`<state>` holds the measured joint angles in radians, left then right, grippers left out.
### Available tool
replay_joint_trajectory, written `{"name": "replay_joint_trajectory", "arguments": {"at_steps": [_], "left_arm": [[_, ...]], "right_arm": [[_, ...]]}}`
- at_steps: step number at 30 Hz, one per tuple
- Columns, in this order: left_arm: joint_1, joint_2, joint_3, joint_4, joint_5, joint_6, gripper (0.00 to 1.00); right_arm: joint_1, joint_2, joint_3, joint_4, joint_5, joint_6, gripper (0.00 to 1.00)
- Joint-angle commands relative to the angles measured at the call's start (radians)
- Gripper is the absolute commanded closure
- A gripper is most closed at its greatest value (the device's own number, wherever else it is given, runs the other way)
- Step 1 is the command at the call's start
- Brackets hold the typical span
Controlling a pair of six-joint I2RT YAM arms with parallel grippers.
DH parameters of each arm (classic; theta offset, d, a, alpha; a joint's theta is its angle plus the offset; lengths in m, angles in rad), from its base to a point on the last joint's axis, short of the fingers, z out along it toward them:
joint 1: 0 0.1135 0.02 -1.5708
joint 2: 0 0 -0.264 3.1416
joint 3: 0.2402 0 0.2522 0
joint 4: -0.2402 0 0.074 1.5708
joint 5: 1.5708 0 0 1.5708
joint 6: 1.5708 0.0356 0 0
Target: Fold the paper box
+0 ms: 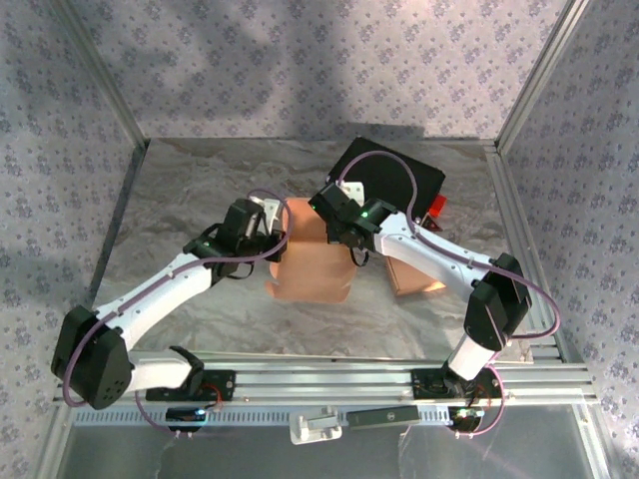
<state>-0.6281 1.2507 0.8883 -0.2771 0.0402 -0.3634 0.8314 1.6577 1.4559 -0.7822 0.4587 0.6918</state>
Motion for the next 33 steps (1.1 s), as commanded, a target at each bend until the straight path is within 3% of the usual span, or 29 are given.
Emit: {"name": "replay_joint_trajectory", "arguments": {"at_steps": [1,4,8,13,20,27,31,33], "left_arm": [[-0.054,-0.025,0.037,-0.01,-0.191,-0.056,1.0],[-0.057,-0.035,0.038,0.003,-0.167,-0.054,0.98],[-0.009,-0.063,0.065,-0.002,-0.053,-0.031,0.6],[0.033,-0.077,0.124,-0.062,0.017,0.014,0.45],[0.057,-0.001,0.167,-0.13,0.038,0.062,0.48],[0.046,0.078,0.188,-0.13,-0.049,0.067,0.56],[0.025,0.1,0.186,-0.103,-0.132,0.056,0.69],[-0.005,0.114,0.197,-0.11,-0.209,0.054,0.82]], "right_arm": [[0.023,0.012,0.033,-0.009,-0.005,-0.004,1.0],[0.024,0.011,0.032,-0.011,-0.003,-0.005,1.0],[0.024,0.006,0.027,-0.015,-0.003,-0.006,1.0],[0.021,0.006,0.03,-0.015,-0.005,-0.005,1.0],[0.025,0.009,0.043,-0.018,-0.01,-0.005,1.0],[0.027,0.008,0.045,-0.018,-0.014,-0.006,1.0],[0.031,0.008,0.046,-0.018,-0.015,-0.005,1.0],[0.031,0.012,0.047,-0.018,-0.016,-0.004,1.0]]}}
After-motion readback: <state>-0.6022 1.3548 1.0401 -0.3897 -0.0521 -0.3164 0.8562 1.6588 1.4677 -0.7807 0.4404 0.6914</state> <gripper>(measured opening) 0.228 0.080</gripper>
